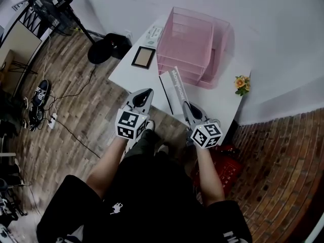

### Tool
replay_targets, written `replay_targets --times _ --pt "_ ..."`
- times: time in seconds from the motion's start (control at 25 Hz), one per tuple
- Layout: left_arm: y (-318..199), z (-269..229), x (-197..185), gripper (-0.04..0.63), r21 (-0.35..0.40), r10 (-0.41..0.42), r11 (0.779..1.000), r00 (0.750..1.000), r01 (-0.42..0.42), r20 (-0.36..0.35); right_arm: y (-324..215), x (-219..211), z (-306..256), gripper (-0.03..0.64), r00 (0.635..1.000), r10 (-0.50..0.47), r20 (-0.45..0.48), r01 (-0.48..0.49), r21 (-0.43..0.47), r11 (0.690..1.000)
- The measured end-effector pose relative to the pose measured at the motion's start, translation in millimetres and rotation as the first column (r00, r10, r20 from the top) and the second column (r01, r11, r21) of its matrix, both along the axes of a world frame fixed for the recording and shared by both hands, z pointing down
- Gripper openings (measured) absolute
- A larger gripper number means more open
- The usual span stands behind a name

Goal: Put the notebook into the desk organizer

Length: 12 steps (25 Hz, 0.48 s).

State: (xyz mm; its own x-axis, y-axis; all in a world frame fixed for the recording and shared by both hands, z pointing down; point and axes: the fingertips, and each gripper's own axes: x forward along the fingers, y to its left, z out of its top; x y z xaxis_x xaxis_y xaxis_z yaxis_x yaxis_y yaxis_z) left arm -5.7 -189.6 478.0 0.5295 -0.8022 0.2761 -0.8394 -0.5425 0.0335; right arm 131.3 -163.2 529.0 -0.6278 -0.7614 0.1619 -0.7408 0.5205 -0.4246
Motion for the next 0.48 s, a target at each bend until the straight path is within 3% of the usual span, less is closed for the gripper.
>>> replay_targets --times 0.24,0.48 --pt "-16.9 5.1 2.3 0.002 -0.010 0.011 1.000 1.000 -0.010 0.009 -21.1 -1.3 18.4 0.009 1.000 -0.003 -0.006 0.003 -0.037 0.999" --pt "-29.6 7.1 5.7 0.002 -0.019 0.018 1.000 1.000 -0.017 0.016 -35.3 8.6 26.9 0.009 0.998 0.015 0.057 -0.010 -0.085 0.996"
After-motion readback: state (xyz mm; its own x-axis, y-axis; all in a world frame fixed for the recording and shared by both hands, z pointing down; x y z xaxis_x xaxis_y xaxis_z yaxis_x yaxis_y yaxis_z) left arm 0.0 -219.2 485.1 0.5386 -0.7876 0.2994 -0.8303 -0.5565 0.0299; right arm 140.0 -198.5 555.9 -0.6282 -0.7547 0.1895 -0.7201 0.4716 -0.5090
